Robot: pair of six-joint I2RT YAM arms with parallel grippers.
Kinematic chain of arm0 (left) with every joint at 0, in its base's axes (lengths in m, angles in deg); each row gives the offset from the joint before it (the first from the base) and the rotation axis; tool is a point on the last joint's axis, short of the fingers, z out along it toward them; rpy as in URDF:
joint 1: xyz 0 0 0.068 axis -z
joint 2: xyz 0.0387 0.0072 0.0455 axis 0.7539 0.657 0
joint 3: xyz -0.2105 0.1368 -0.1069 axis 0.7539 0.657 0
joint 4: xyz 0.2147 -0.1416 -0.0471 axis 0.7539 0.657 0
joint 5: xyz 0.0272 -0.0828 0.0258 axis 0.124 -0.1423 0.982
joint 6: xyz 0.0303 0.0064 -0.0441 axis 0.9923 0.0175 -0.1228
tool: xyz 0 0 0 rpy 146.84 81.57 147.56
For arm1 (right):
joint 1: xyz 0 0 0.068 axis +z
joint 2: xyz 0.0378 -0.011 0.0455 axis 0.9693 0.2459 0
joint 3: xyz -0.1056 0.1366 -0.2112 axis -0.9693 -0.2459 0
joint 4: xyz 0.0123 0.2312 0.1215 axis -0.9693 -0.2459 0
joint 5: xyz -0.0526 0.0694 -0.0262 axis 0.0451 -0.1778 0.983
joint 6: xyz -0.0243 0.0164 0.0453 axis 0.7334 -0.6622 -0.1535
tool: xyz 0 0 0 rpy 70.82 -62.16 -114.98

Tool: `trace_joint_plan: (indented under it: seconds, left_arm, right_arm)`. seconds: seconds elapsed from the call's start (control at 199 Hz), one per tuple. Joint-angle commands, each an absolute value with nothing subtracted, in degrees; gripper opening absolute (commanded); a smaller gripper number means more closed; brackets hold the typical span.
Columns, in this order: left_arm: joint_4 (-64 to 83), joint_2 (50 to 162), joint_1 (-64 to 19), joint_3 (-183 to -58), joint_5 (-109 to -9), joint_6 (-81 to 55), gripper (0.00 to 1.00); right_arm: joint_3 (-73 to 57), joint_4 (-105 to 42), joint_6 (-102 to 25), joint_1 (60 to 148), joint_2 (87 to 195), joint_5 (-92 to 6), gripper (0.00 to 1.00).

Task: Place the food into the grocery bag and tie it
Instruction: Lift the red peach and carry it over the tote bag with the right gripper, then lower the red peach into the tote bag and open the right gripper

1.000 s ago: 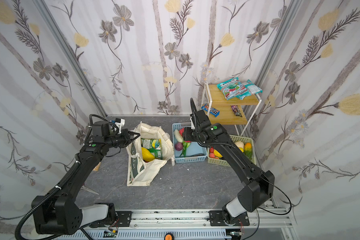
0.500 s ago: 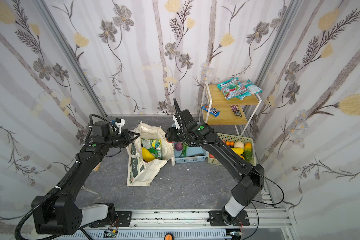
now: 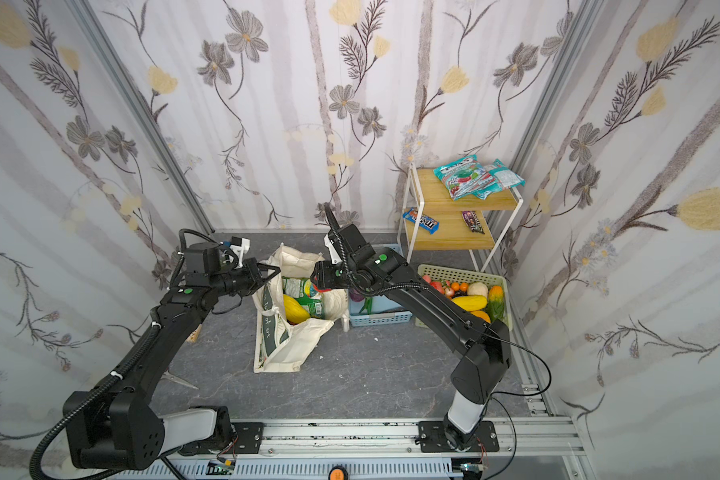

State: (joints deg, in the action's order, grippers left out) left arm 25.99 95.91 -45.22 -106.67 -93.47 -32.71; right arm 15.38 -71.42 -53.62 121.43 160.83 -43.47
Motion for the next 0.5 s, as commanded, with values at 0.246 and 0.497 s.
trace_joint_plan:
  seconds: [0.246,0.497]
  left_arm:
    - [24.5,95.7,-45.2,-106.6,-94.0,-32.3,0.00]
    - [24.7,95.3,-45.2,-106.6,-94.0,-32.4,0.00]
  right_arm:
    - [17.4,-67.0,-53.8,122.8,164.5,-46.0,0.61]
    - [17.6,-66.1,-53.5,125.0,167.3,-47.1,0.61]
